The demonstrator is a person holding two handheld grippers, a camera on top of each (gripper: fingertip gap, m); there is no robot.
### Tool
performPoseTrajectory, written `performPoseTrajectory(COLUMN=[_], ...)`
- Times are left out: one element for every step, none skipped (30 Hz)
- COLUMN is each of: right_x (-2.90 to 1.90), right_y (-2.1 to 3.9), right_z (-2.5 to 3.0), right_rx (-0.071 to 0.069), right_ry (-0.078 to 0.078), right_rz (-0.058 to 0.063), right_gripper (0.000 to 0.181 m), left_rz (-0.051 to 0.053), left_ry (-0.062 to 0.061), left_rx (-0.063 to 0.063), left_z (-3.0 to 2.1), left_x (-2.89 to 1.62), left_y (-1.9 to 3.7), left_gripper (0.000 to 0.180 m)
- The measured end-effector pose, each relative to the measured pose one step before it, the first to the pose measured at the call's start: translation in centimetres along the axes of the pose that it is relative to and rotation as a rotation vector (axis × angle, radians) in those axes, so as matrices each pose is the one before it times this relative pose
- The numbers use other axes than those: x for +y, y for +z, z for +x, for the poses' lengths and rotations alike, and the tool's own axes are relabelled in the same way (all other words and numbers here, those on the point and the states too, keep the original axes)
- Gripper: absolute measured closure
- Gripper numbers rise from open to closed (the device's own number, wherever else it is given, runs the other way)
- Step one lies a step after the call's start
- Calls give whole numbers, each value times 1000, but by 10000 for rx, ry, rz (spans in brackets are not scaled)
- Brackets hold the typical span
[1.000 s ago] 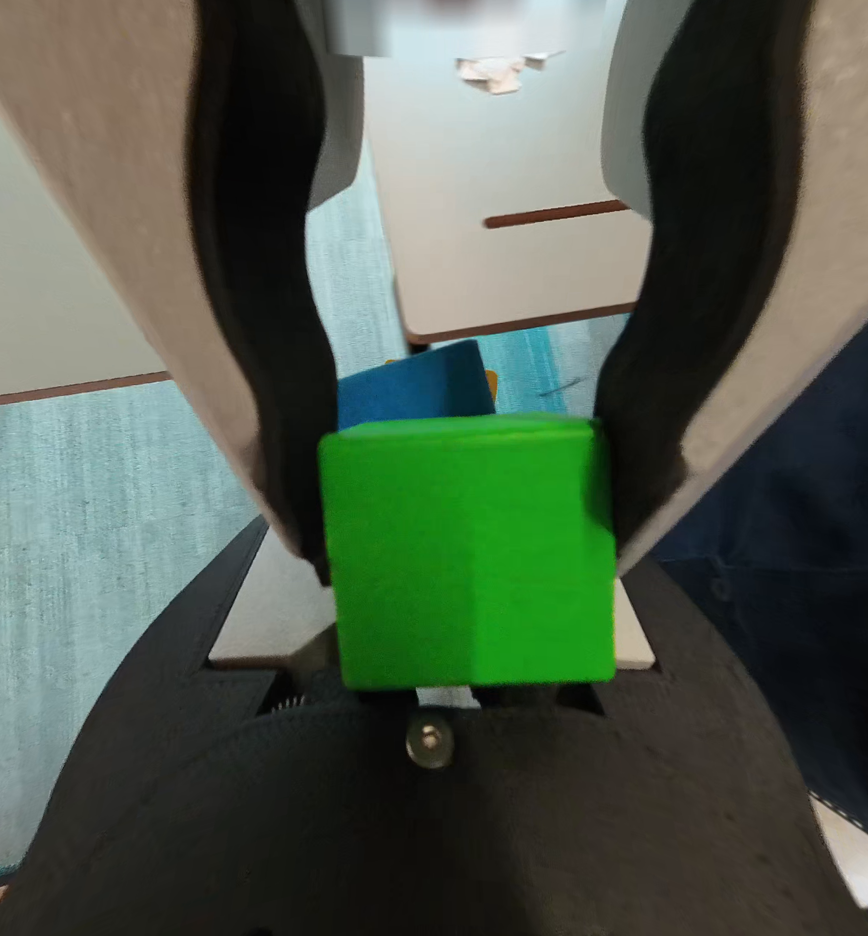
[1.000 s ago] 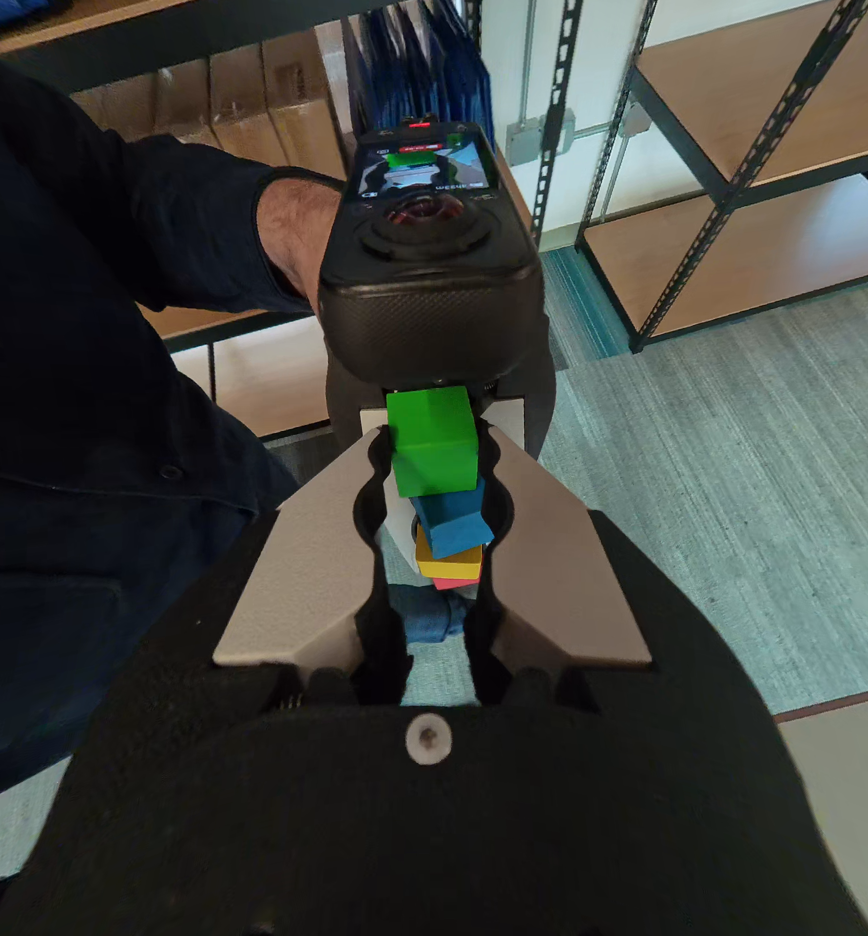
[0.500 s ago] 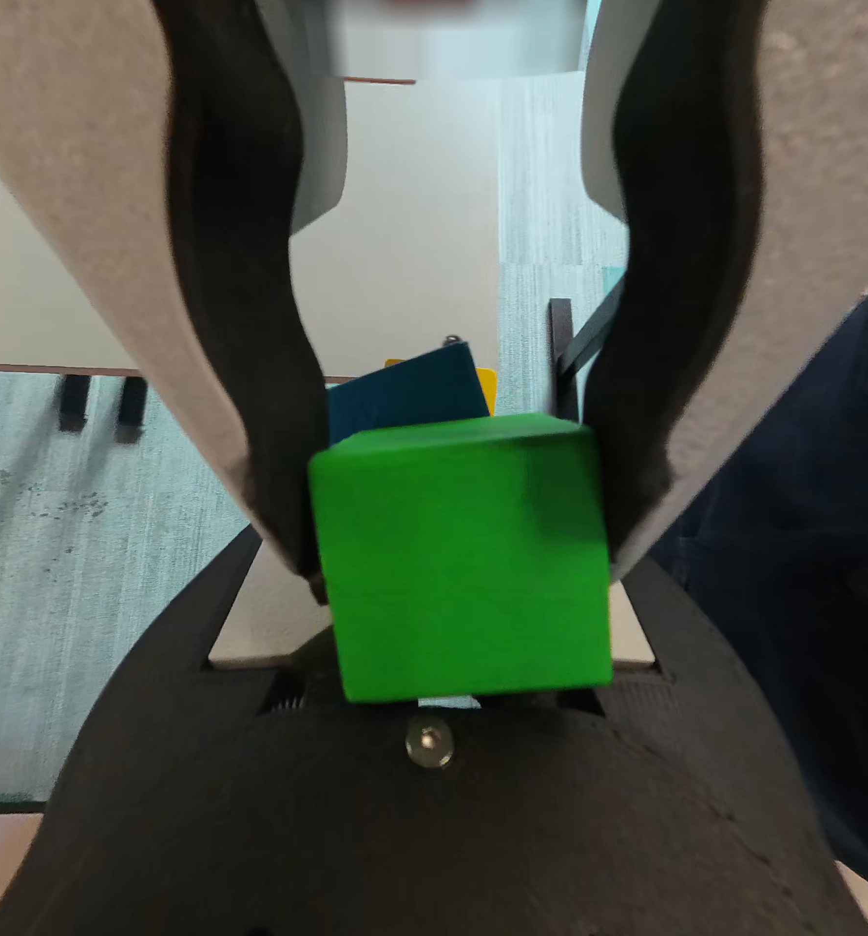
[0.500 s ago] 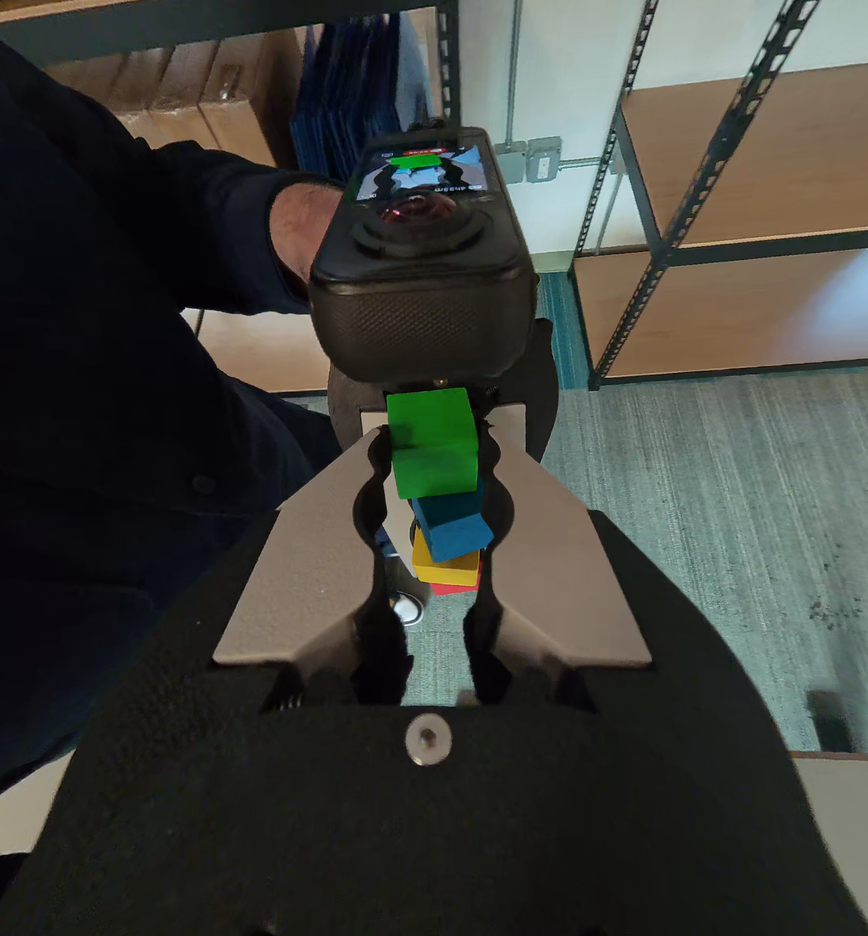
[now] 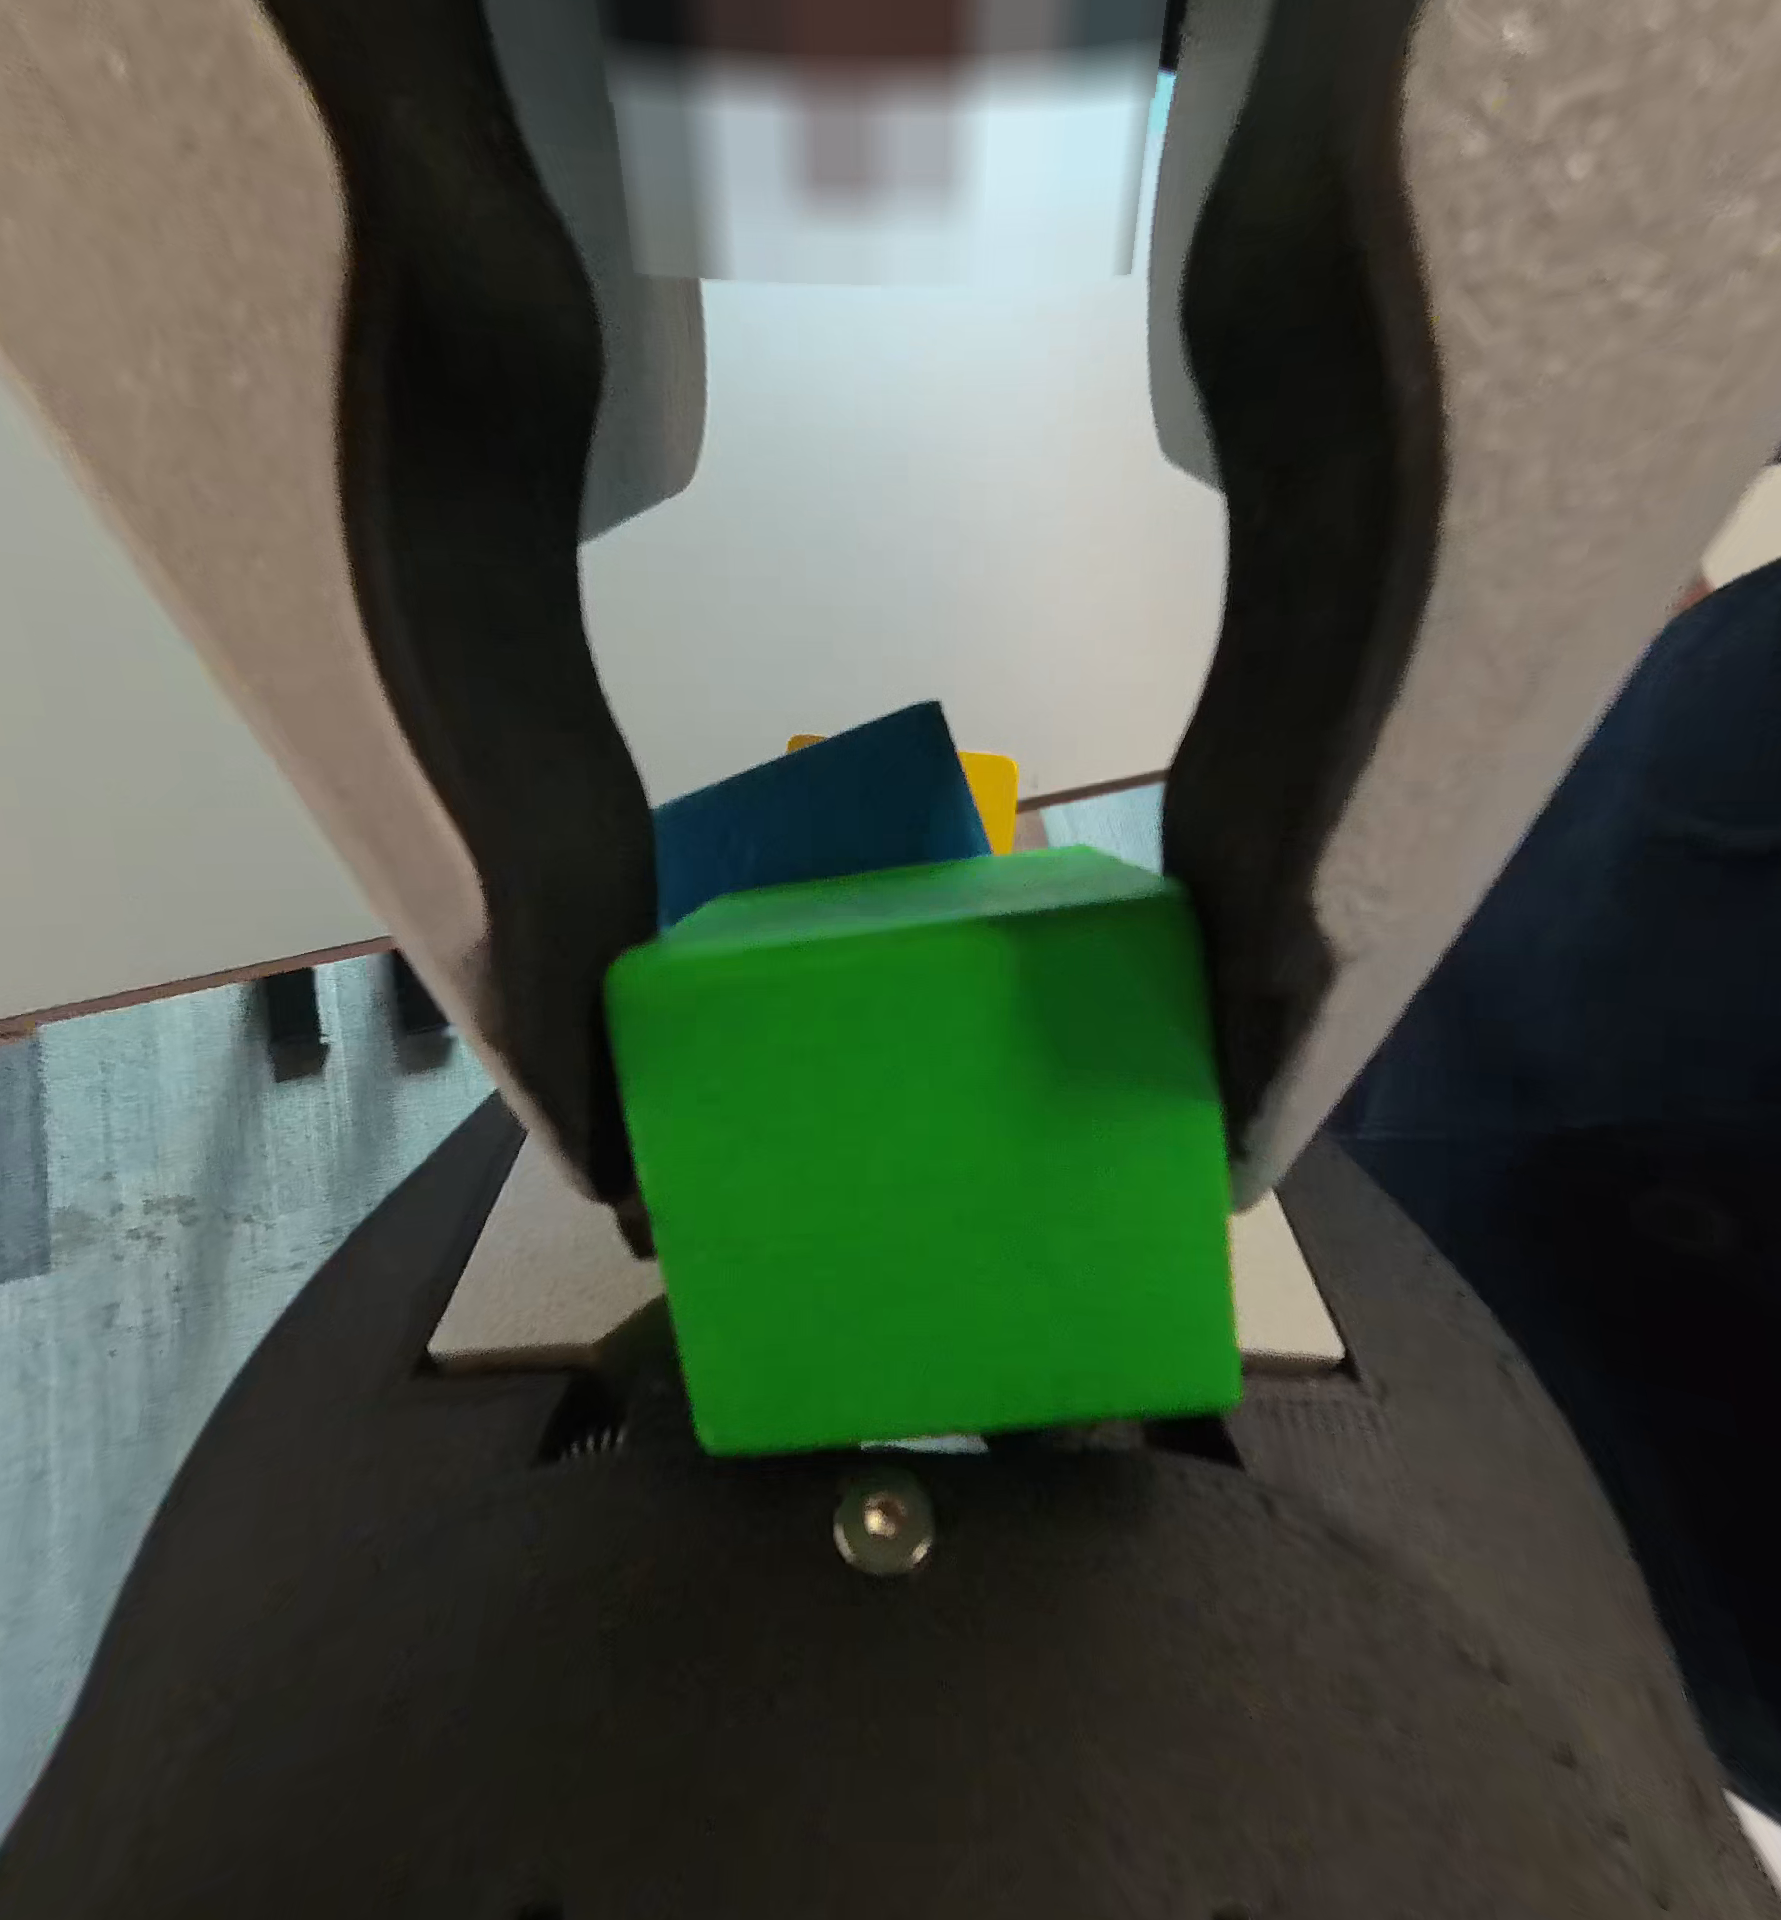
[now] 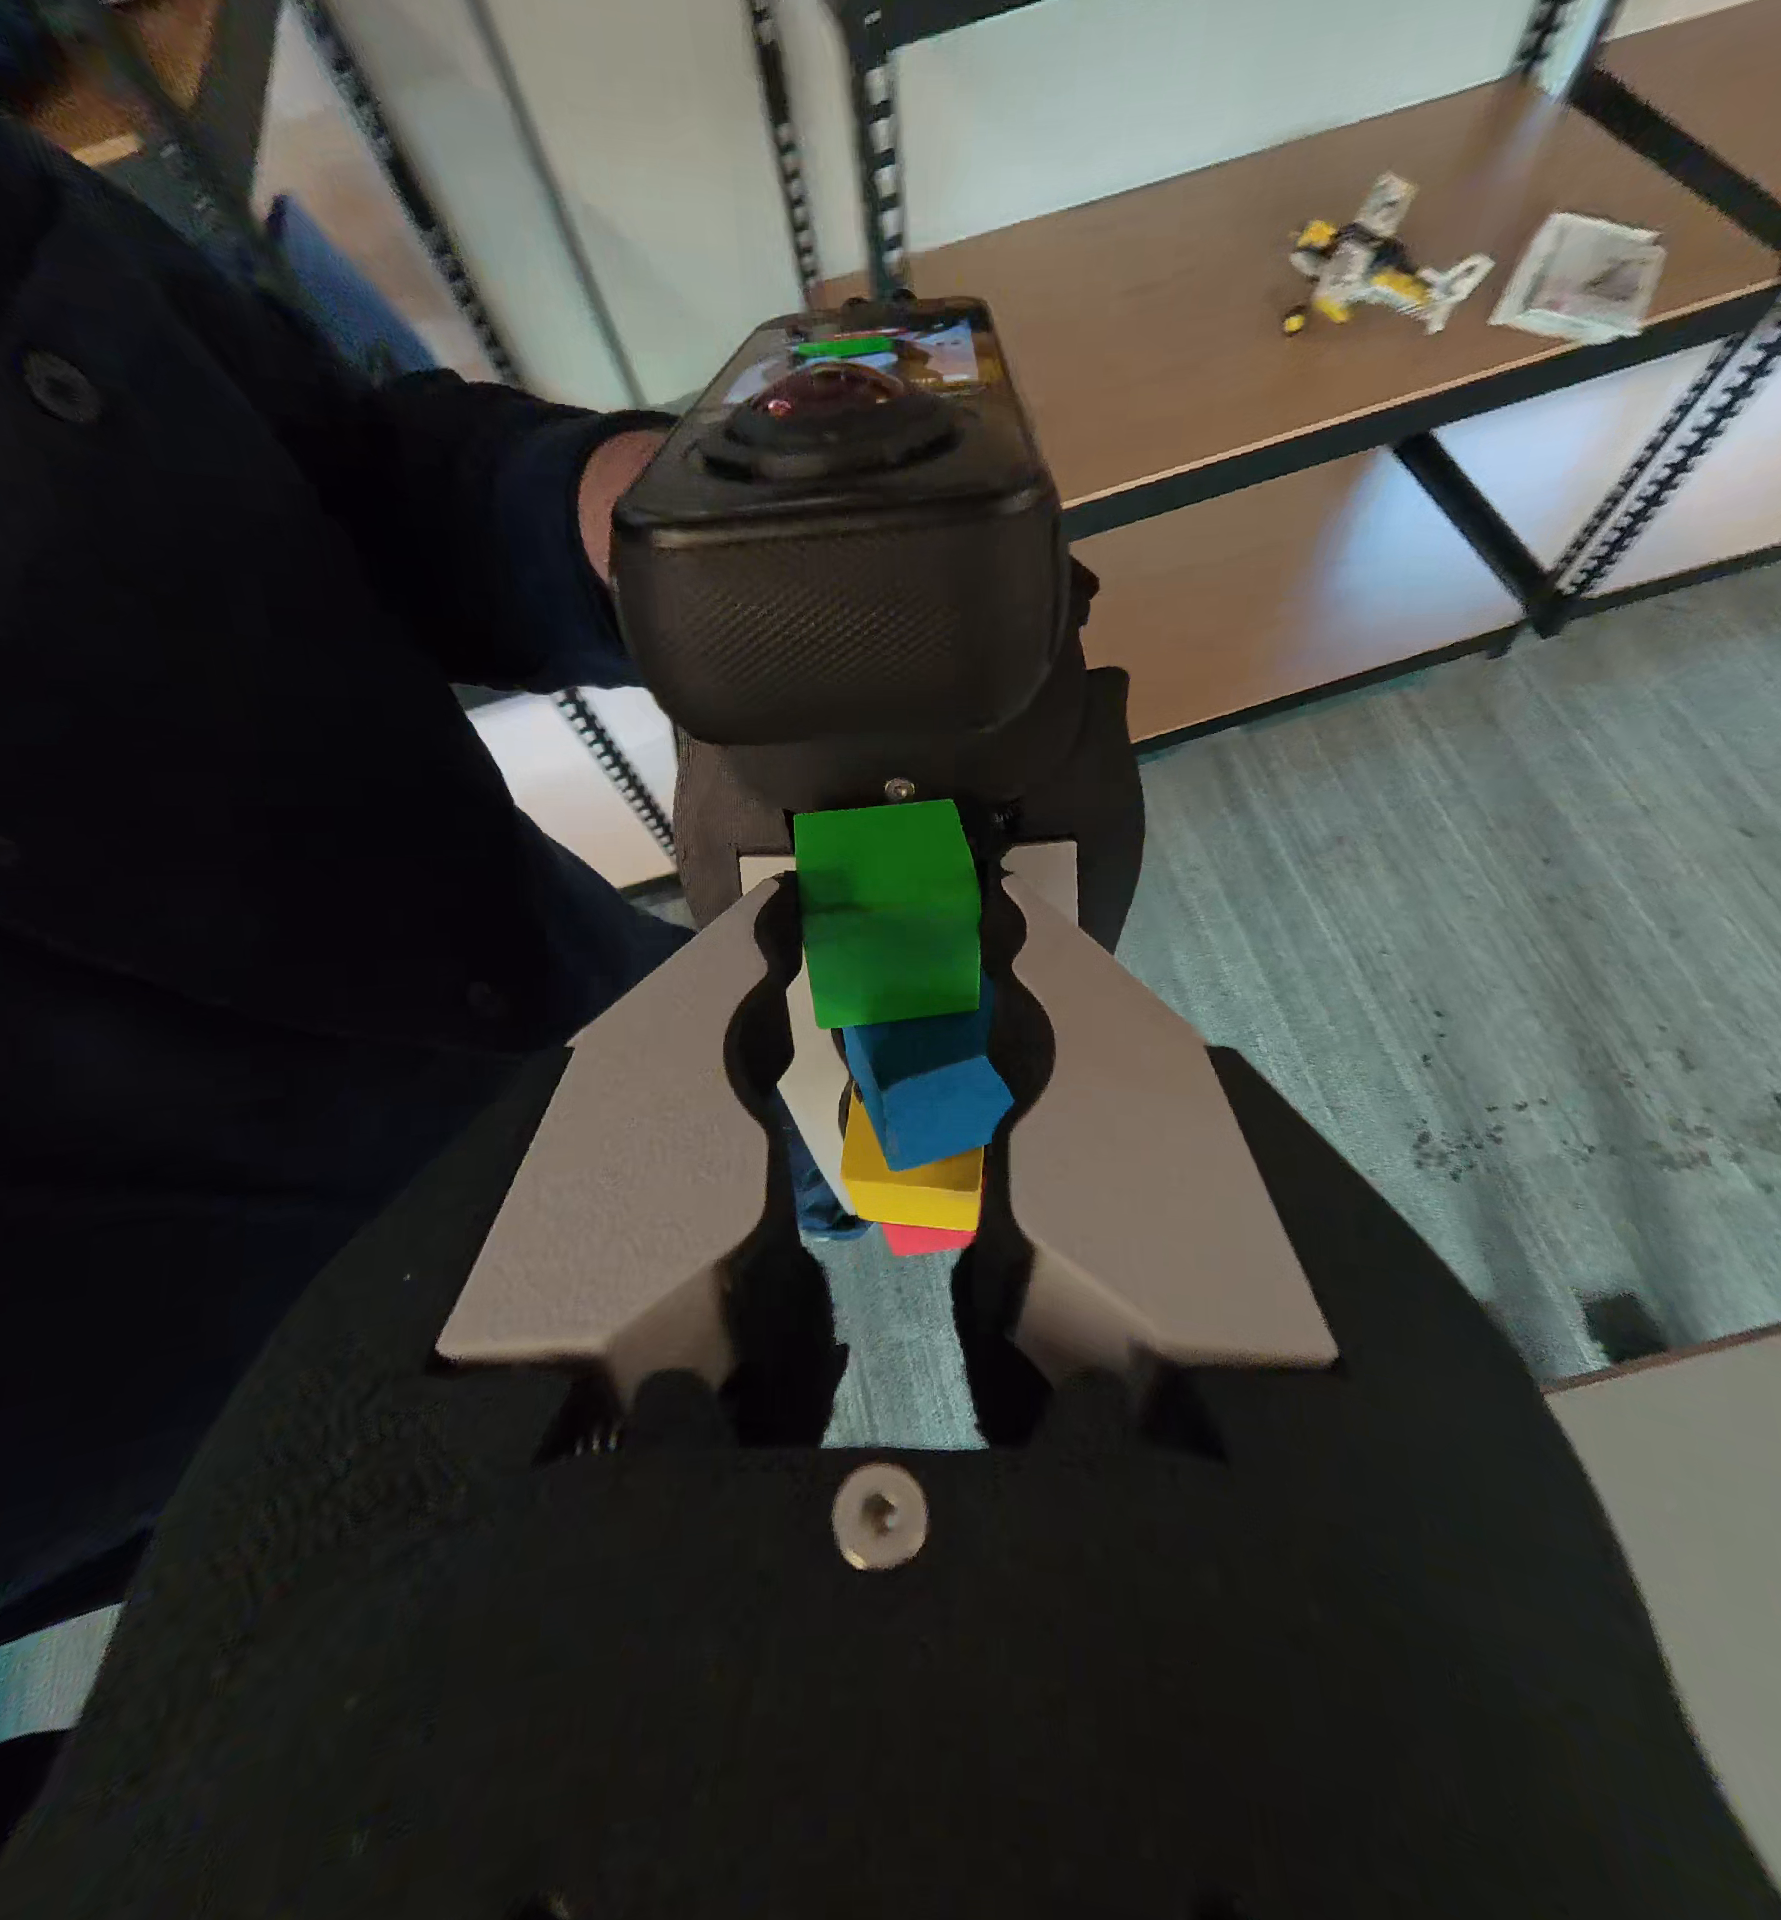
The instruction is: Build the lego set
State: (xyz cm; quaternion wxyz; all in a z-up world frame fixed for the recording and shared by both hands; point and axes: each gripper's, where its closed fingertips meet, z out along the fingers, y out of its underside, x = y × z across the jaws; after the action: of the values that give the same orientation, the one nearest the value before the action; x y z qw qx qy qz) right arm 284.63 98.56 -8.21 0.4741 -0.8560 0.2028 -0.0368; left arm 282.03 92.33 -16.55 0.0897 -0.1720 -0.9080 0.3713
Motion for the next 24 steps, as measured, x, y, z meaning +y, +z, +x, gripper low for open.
performPoseTrajectory(right_x=[-598, -550, -498, -401, -329, -320, -301, -289, -242, -235, -293, -355, -448, -532, -537, -645, -908, -760, -794, -731, -701, -638, -596, -524], right_y=[26, 89, 151, 207, 284, 319, 345, 378, 340, 403, 395, 337, 275, 184, 47, -68, -74, -163, -190, -159, -163, -122, -9, 140], right_z=[2185, 2203, 2178, 2178, 2229, 2303, 2271, 2278, 2329, 2373, 2515, 2604, 2655, 2552, 2574, 2769, 3564, 2554, 2475, 2484, 2444, 2344, 2268, 2259], right_rx=[128, 93, 73, 67, 73, 78, 47, 4, -35, -76, -104, -94, -75, -67, -101, -148, -186, -178, -146, -102, -58, -16, 1, 3], right_ry=[117, 136, 126, 95, 78, 71, 69, 50, 19, -4, -41, -61, -101, -146, -129, -58, 27, -23, -112, -97, -78, -64, -42, -36], right_rz=[103, 92, 69, 17, -14, 7, 39, 47, 35, 11, -3, 6, 22, 41, 49, 62, 52, 37, -1, -52, -77, -67, -42, -39], right_gripper=[148, 147, 147, 147, 147, 147, 147, 147, 147, 147, 147, 147, 147, 147, 147, 147, 147, 147, 147, 147, 147, 147, 147, 147], left_rz=[-135, -80, -13, 6, -9, 2, 23, 18, 4, -1, 0, 7, -2, -20, -47, -48, -70, -62, -46, -20, 39, 94, 111, 73], left_ry=[163, 68, 25, 28, 25, -9, -31, -38, -32, -49, -72, -90, -82, -37, -59, -116, -165, -130, -54, -57, -66, -112, -113, -81], left_rx=[85, 112, 105, 103, 77, 45, 32, 26, -32, -65, -41, -78, -92, -153, -128, -78, -93, -105, -131, -136, -105, -65, -54, -62], left_z=[-2202, -2110, -2124, -2383, -2154, -2234, -2253, -2260, -2387, -2490, -2576, -2706, -2726, -2753, -2786, -2628, -3586, -2706, -2688, -2700, -2585, -2445, -2399, -2833], left_x=[184, 209, 218, 332, 344, 385, 394, 396, 433, 434, 456, 401, 301, 203, 121, 21, -15, -132, -201, -205, -190, -207, -167, -61], left_y=[-483, -425, -304, -276, -184, -163, -143, -172, -120, -81, -68, -76, -185, -276, -295, -327, -367, -434, -456, -405, -343, -320, -267, -287], left_gripper=[111, 111, 111, 111, 111, 111, 112, 113, 113, 113, 122, 131, 140, 149, 148, 149, 149, 149, 148, 149, 148, 148, 148, 148])
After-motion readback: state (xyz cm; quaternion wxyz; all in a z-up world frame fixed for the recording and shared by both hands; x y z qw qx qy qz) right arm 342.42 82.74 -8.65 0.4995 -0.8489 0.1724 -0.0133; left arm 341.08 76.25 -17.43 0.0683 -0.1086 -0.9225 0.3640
